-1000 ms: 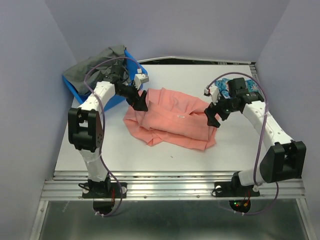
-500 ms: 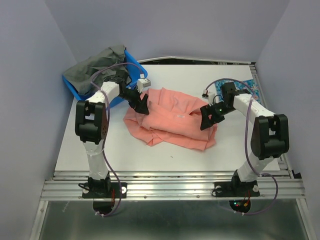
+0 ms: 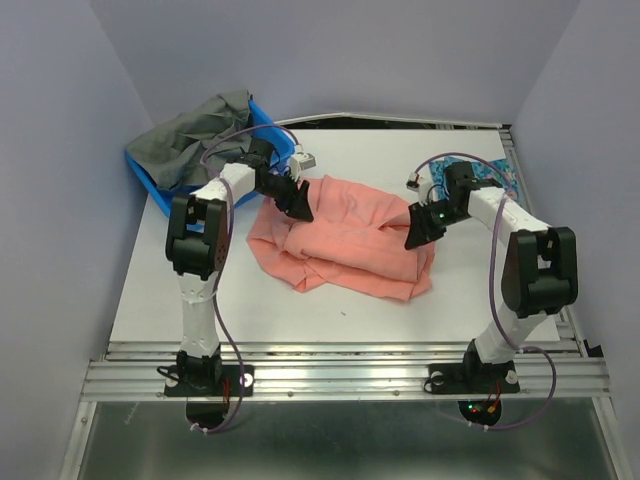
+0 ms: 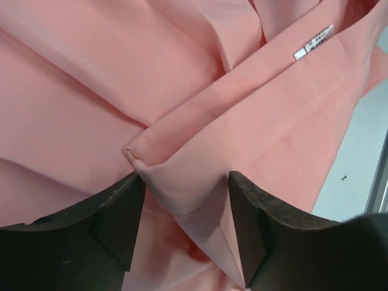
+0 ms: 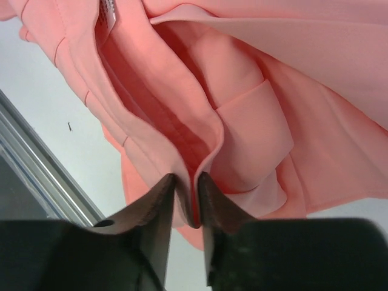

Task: Fold and stack the skirts
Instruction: Flatten the skirt out

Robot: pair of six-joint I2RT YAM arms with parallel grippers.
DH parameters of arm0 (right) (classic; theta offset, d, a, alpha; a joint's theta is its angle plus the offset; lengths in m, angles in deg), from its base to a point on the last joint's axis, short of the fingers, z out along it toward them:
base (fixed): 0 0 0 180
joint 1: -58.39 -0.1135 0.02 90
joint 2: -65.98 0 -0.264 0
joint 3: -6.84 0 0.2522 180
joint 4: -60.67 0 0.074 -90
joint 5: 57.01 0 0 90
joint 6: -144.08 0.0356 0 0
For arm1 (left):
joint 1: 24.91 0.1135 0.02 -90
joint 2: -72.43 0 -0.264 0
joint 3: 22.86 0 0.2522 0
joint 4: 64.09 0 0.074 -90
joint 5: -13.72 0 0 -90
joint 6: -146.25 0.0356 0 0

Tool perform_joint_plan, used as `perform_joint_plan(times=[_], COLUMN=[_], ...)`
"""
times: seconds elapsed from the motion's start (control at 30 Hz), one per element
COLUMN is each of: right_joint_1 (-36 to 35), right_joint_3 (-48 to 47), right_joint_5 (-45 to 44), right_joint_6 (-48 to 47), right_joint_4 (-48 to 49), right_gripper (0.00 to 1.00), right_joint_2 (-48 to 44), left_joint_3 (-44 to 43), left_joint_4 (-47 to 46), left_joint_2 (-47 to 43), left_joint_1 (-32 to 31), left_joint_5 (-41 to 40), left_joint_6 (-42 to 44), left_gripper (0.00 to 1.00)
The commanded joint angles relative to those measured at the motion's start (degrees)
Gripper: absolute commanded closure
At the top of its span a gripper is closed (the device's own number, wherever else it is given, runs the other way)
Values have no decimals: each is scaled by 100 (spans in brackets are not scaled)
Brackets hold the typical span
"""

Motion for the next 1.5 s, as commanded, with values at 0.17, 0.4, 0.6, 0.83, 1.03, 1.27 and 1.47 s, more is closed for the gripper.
perform_joint_plan(times=[0.17, 0.4, 0.6, 0.83, 1.03, 1.27, 1.47], right_joint_1=[68, 174, 279, 332, 332, 332, 332], right_joint_3=[-287, -366, -1041, -2693, -4161, -4120, -2391], right_joint_5=[277, -144, -724, -1445, -1709, -1368, -1314], right_joint_6=[-274, -547, -626, -512, -459, -809, -1565], right_joint_4=[128, -83, -39, 514, 980, 893, 674], right_gripper=[91, 99, 99, 99, 99, 99, 99], right_joint_2=[-104, -465, -667, -554, -369, -1061, -2713], left_joint_3=[-274, -46, -369, -660, -783, -163, 1788], left_joint_4=[-298, -439, -860, -2353, -3374, -3594, -3858], left_joint_2=[-110, -733, -1603, -2517, -3027, -3958, -5994], left_joint_1=[14, 84, 295, 330, 330, 313, 75], left_joint_5=[488, 445, -247, -1285, -1612, -1621, -1726], left_joint_6=[-411, -631, -920, -1667, -1923, -1949, -1561], left_gripper=[80, 100, 100, 100, 100, 100, 100])
